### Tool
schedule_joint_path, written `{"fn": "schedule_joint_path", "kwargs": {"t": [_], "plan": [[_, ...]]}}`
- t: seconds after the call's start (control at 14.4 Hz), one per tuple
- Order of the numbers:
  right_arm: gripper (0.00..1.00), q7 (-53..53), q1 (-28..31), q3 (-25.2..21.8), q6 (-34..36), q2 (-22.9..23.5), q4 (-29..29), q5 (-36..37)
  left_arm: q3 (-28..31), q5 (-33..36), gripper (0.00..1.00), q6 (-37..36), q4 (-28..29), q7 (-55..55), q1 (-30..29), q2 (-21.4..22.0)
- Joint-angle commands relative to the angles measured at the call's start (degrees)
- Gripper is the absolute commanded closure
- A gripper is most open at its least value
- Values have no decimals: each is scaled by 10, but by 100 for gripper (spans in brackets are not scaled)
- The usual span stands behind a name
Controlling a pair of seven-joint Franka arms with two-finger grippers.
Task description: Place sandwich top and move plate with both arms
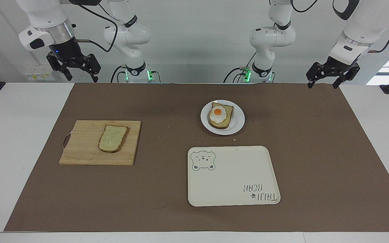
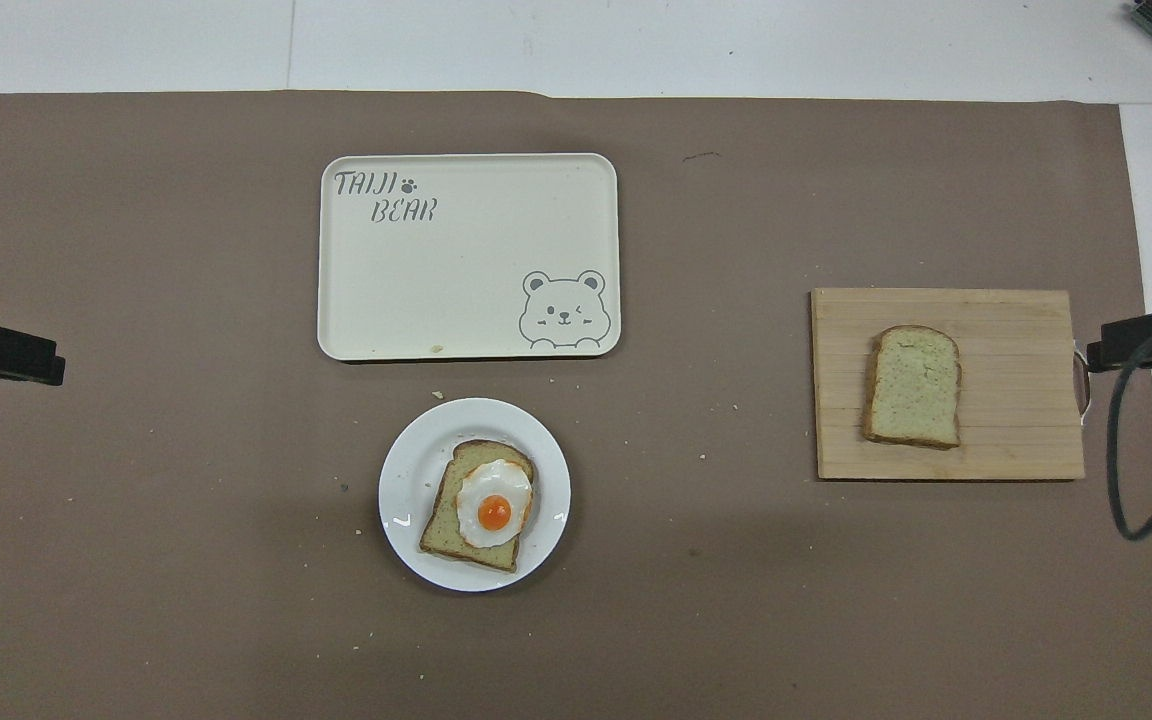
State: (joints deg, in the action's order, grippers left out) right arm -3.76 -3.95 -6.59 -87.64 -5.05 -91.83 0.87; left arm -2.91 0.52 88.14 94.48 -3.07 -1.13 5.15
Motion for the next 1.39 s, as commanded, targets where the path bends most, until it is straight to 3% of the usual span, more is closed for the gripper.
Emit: {"fn": "schedule_joint_path", "kwargs": {"t": [0.0,0.14,0.56,0.76,1.11,1.32], "plan": [[0,16,13,3,-51,-10,-45,-10,4,-7,0,-8,-3,5,-1,0],[0,16,20,3,-112,-1,-76,-15,0,-43,0,14,-11,3,8,0],[0,42,59,4,-258,53,-179,-27,3,-48,0,1,-10,4,-4,3],[0,53,72,4,-333,81,-229,-82,3,-48,0,1,-10,4,-8,3],[0,106,79,4,-398,120,-273,-148,3,-48,0,1,-10,4,-8,3],[0,136,77,4,-443,138,-295,-150,3,-48,0,1,-10,4,-8,3]]}}
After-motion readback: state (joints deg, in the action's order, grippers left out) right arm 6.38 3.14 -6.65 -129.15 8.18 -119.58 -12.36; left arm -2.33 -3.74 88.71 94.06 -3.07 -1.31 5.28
